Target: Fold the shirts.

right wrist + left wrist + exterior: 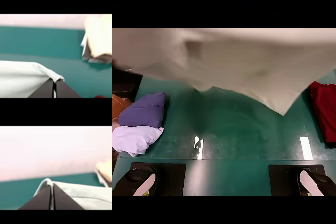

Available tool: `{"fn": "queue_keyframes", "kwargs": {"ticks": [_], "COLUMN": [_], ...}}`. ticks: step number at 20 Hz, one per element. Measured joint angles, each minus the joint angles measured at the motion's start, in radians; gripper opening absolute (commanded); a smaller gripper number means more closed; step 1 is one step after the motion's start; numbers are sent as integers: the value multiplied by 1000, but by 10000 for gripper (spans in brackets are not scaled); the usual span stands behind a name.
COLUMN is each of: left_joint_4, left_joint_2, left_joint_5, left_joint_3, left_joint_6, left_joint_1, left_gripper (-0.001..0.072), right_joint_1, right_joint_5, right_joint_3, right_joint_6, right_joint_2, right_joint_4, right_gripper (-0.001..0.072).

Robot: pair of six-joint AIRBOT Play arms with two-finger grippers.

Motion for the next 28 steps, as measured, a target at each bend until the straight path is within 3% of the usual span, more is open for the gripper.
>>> {"fn": "queue_keyframes", "kwargs": {"ticks": [5,11,20,28], "left_joint_4": [-1,11,-73,-123], "left_joint_2": [-4,-153,-629,-828], "left_joint_5": [34,-69,-66,115], "left_joint_3": [114,-37,-317,-335], "left_joint_6": [7,2,-11,24], "left_joint_1": [3,4,4,66], "left_gripper": [28,29,30,29], "right_joint_1": [-135,-108,62,80], "right_joint_5": [49,108,217,87], "right_joint_3": [216,69,-211,-16], "right_joint_6": [-4,21,72,49], "right_joint_2": [-30,-98,-540,-881], "right_joint_4": [11,-1,-71,-71], "right_gripper": [13,13,13,13]}}
